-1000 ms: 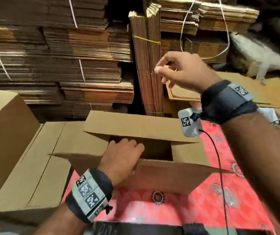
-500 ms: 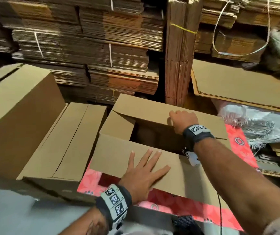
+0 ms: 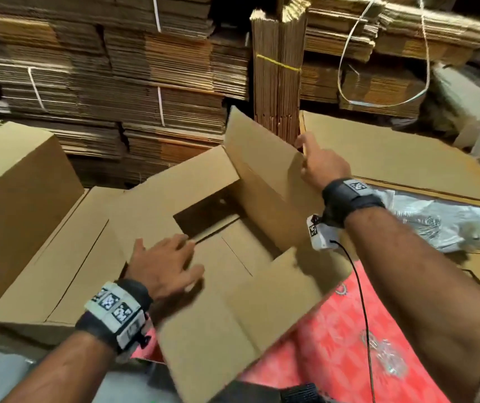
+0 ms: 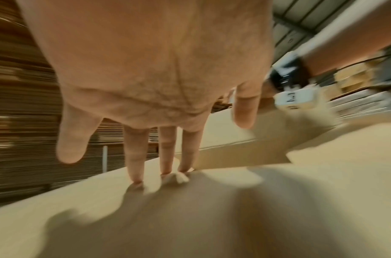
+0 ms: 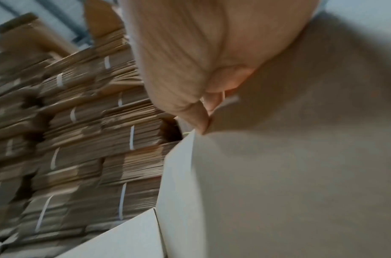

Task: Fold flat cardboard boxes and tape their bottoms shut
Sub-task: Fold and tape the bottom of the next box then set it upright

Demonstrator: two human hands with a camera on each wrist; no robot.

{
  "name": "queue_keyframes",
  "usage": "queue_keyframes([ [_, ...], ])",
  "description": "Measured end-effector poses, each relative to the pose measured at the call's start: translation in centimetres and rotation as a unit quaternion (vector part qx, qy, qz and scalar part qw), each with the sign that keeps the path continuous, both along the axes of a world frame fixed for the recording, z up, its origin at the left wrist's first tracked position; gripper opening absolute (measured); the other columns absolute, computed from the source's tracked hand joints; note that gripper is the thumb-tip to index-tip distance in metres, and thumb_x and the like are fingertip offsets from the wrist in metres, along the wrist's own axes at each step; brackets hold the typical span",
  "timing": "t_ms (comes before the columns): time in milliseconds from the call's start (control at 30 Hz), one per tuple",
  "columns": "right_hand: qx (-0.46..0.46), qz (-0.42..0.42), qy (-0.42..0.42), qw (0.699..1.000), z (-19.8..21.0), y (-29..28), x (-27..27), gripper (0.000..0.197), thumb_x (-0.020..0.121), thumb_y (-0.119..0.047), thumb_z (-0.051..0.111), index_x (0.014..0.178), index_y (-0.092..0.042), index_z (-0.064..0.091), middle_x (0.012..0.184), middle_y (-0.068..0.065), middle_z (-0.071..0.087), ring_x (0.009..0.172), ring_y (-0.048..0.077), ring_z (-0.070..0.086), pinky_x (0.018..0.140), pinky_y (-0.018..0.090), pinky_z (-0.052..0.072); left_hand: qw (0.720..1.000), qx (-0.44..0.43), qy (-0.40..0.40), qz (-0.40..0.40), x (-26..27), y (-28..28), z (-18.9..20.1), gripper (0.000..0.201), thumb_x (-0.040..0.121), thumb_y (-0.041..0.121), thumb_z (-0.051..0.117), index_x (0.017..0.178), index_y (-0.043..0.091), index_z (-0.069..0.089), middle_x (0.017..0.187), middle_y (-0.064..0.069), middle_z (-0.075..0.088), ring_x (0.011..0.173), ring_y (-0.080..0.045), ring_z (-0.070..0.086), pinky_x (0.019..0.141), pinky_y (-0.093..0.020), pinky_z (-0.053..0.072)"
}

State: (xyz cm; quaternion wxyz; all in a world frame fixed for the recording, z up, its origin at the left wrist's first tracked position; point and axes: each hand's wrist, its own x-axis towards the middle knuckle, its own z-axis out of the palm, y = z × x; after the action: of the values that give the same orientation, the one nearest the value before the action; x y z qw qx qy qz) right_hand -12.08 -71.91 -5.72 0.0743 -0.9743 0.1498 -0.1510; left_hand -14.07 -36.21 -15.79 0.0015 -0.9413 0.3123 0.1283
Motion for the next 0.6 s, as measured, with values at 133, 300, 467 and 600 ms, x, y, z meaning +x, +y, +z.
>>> queue_keyframes([
  [133, 0.003, -0.045, 0.015, 0.999, -2.1, -4.8, -1.5, 0.013, 0.098, -0.027, 0.059, 0.110, -0.031, 0.056, 0.106, 0.008, 0.059, 0.093, 0.031, 0.060, 0.079, 0.044, 0.054, 0.989, -0.088, 0.103, 0.062, 2.5, 0.4, -1.0, 0.111, 0.076, 0.096, 0.025, 0.159, 0.022, 0.022, 0.167, 0.004, 0.014, 0.146, -0.023, 0.035, 0.118, -0.046, 0.030],
  [300, -0.022, -0.099, 0.243, 0.965, -7.7, -7.4, -3.7, 0.058, 0.094, -0.070, 0.042, 0.130, -0.027, 0.055, 0.140, 0.017, 0.042, 0.130, 0.042, 0.042, 0.109, 0.058, 0.035, 0.945, -0.255, 0.166, 0.122, 0.8, -2.8, -2.4, 0.065, 0.072, 0.075, 0.068, 0.122, 0.040, 0.044, 0.125, 0.031, 0.038, 0.128, -0.006, 0.035, 0.102, -0.001, 0.025],
  [467, 0.286, -0.044, 0.343, 0.894, -11.0, -6.9, -5.5, 0.073, 0.102, -0.066, 0.035, 0.145, -0.009, 0.048, 0.139, 0.012, 0.057, 0.113, 0.029, 0.058, 0.097, 0.036, 0.045, 0.876, -0.365, 0.257, 0.180, -0.6, -6.5, -3.5, 0.054, 0.093, 0.016, 0.071, 0.118, 0.049, 0.036, 0.109, 0.034, 0.039, 0.122, -0.005, 0.040, 0.099, -0.020, 0.030],
  [600, 0.405, -0.026, 0.376, 0.833, -11.2, -6.0, -6.0, 0.060, 0.104, -0.058, 0.040, 0.132, -0.008, 0.057, 0.121, 0.010, 0.062, 0.087, 0.019, 0.060, 0.069, 0.029, 0.048, 0.828, -0.406, 0.321, 0.214, -0.7, -7.2, -5.0, 0.114, 0.066, 0.035, 0.082, 0.159, 0.042, 0.016, 0.146, 0.017, 0.045, 0.138, -0.015, 0.043, 0.116, -0.041, 0.036],
])
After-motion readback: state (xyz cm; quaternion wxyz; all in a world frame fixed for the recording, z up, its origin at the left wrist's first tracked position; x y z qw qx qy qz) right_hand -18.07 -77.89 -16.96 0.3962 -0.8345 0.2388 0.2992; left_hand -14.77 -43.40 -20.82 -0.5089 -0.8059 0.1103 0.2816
